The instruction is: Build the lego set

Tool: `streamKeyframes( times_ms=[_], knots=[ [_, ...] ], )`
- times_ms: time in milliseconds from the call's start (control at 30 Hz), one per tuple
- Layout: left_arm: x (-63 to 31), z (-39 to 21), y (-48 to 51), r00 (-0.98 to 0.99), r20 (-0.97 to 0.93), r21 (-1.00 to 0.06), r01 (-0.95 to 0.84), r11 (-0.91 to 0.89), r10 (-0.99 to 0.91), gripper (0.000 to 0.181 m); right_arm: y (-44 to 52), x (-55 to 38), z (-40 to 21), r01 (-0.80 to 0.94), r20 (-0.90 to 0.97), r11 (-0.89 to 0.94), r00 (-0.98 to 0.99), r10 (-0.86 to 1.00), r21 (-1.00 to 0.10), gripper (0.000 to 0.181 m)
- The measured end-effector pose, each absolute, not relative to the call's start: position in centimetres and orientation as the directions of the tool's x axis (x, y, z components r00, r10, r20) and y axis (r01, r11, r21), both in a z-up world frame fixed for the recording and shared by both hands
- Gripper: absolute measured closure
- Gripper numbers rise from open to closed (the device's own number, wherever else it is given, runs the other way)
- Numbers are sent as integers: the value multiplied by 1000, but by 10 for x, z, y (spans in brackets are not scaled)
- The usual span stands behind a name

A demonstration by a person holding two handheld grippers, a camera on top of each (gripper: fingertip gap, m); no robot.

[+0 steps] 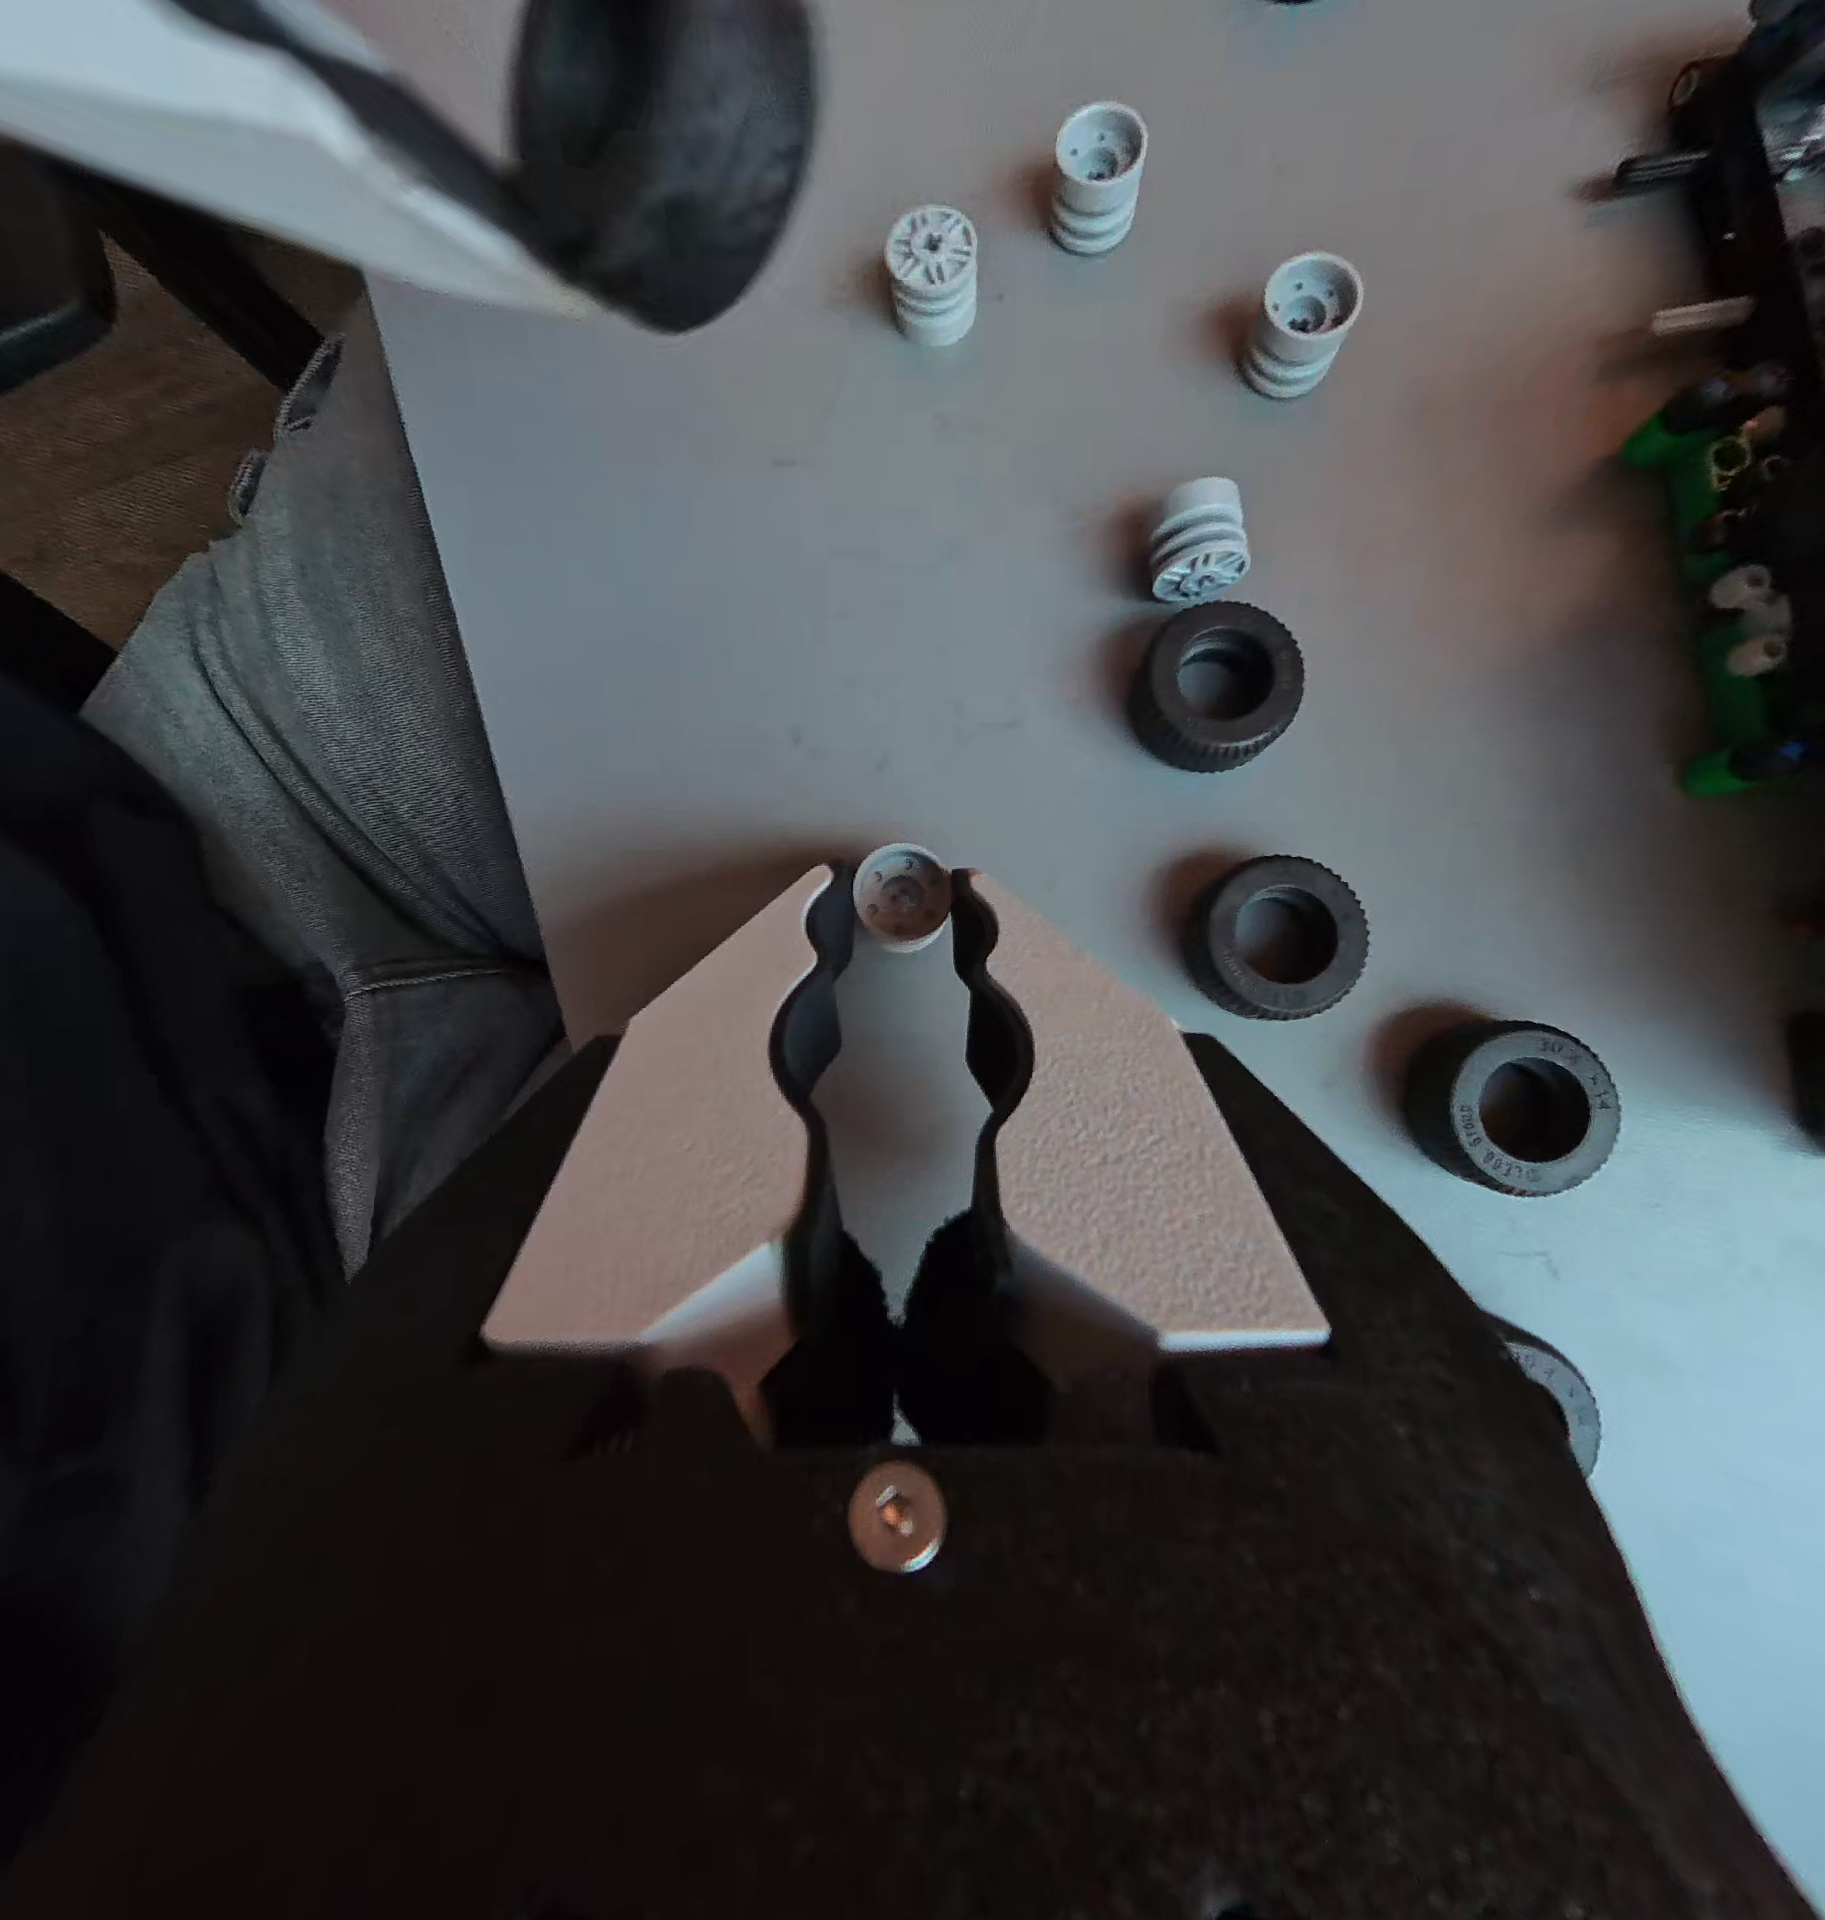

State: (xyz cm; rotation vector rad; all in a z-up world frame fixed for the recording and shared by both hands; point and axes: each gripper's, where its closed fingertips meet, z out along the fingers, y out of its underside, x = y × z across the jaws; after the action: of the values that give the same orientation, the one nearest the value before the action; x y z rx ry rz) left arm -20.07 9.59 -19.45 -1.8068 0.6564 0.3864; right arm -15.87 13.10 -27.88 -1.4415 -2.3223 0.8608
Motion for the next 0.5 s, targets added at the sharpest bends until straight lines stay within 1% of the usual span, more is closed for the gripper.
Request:
streamKeyframes(
  times_ms=[100,167,233,267,367,433,467,500],
  knots=[
    [-187,-209,78,767,-626,-720,-637,-275,-139,154,135,-159,-284,721,-82,308,-451,889,-621,161],
    [-176,-221,68,786,-613,-741,-606,-288,-79,154,135,-161,-281,699,-97,279,-446,890,-658,157],
    [-169,-228,61,807,-591,-771,-563,-299,3,154,129,-159,-274,685,-153,227,-447,882,-693,143],
    [-166,-230,58,801,-597,-770,-558,-311,40,154,121,-156,-264,661,-203,180,-459,865,-728,141],
    [-153,-226,57,759,-644,-744,-590,-314,99,154,83,-145,-218,549,-391,-30,-554,735,-835,141],
    [-146,-221,58,733,-670,-725,-615,-310,112,154,66,-139,-205,535,-485,-144,-579,656,-832,139],
    [-142,-218,58,734,-669,-729,-619,-292,117,154,61,-137,-204,535,-509,-174,-579,637,-827,142],
    [-138,-216,58,741,-661,-739,-614,-277,121,154,57,-135,-205,533,-519,-186,-585,623,-825,149]
  ],
)
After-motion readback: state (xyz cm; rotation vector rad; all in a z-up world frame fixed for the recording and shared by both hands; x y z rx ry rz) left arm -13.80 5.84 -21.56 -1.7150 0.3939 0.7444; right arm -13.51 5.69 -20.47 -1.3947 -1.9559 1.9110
